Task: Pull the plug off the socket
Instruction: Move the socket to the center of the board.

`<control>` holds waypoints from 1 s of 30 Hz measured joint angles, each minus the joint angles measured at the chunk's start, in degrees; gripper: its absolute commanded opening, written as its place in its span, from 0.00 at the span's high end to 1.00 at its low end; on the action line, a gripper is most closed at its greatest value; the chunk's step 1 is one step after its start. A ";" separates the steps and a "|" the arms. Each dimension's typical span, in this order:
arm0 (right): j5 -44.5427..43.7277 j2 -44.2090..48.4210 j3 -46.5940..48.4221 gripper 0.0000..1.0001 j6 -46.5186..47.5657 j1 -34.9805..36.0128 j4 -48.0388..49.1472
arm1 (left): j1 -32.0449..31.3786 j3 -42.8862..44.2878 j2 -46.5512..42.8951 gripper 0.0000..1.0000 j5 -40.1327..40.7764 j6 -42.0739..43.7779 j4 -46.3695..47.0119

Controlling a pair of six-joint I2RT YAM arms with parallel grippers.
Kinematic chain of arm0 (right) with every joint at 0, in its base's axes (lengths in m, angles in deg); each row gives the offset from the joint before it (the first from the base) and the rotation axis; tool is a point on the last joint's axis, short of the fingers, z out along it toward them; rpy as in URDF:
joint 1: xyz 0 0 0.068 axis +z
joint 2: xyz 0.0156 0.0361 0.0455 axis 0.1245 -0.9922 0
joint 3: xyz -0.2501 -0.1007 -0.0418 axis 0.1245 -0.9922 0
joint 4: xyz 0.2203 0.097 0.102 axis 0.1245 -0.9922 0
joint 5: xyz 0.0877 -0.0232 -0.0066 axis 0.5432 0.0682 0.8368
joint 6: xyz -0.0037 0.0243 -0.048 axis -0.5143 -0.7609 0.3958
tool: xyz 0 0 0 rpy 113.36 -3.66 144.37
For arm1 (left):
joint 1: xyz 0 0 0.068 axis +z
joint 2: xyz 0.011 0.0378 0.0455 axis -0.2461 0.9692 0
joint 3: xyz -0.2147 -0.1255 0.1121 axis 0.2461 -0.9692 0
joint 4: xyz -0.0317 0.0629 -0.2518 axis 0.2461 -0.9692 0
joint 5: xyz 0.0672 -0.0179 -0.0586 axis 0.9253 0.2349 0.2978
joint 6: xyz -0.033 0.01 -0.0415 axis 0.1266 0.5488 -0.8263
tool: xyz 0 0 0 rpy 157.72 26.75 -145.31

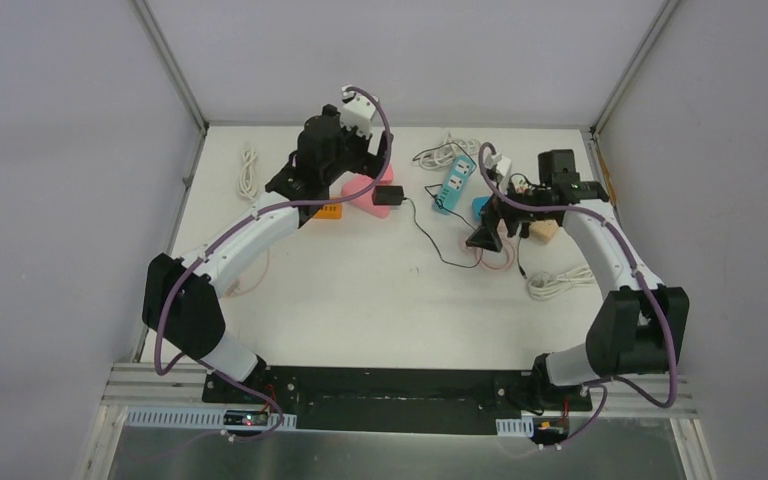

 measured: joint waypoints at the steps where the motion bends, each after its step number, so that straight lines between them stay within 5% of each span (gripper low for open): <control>1: -0.42 -1.38 1.51 0.00 0.20 1.01 -0.35 | 0.24 -0.20 0.00 0.01 0.50 0.09 -0.02; 11: -3.28 -10.38 9.38 0.00 -0.09 5.62 -2.21 | 0.28 -2.62 -0.22 0.01 5.09 0.94 0.94; 30: -4.33 -10.67 7.80 0.00 -2.14 5.62 -1.46 | 0.28 -4.50 -0.57 0.01 6.01 0.96 3.28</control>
